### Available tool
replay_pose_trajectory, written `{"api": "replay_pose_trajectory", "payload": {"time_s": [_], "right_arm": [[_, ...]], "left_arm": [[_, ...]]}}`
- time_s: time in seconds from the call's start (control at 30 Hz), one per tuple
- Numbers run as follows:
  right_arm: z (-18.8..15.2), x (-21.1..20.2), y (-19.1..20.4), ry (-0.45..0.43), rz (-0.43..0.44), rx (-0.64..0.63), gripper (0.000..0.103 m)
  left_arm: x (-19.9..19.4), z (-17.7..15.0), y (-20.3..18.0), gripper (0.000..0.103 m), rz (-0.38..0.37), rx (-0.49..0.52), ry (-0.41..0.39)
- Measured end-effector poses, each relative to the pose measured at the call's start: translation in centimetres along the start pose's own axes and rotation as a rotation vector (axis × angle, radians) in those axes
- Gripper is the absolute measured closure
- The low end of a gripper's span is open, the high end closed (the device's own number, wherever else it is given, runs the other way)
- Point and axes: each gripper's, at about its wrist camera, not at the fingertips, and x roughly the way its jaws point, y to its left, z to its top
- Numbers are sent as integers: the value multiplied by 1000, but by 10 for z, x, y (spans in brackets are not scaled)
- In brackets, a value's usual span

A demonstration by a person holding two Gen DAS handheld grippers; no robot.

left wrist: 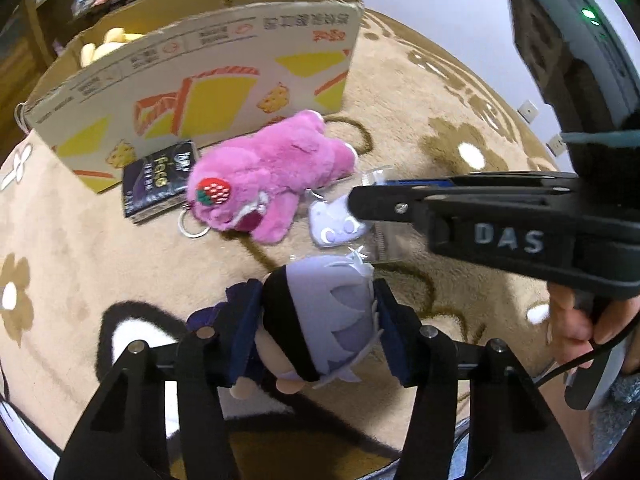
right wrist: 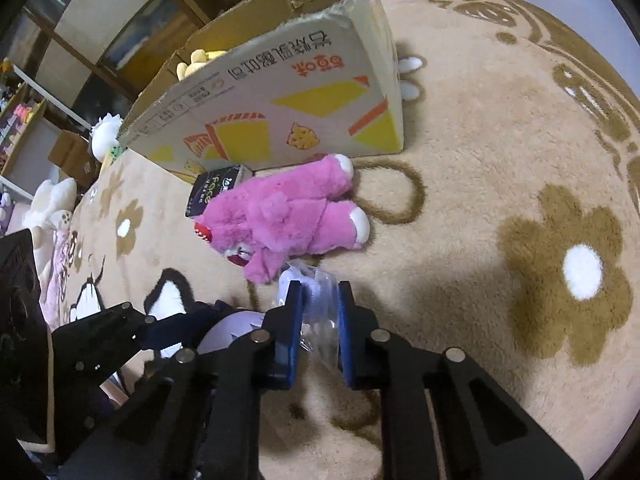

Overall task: Organize soft objects
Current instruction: 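Grasp the white-haired doll with the left gripper while the right gripper grasps the clear plastic packet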

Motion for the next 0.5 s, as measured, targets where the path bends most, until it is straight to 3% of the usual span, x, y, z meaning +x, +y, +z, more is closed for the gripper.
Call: {"api": "replay_pose_trajectory", "payload": {"time_s": [0.2,0.5], "right_arm": [[0,-22,11,-73,-5,-49,95],[-1,-61,12,-190,-42,-61,96]], "left_arm": [[-28,-4,18,50,28,-69,-93],[-77,-4,38,49,111,-126,-302]]}}
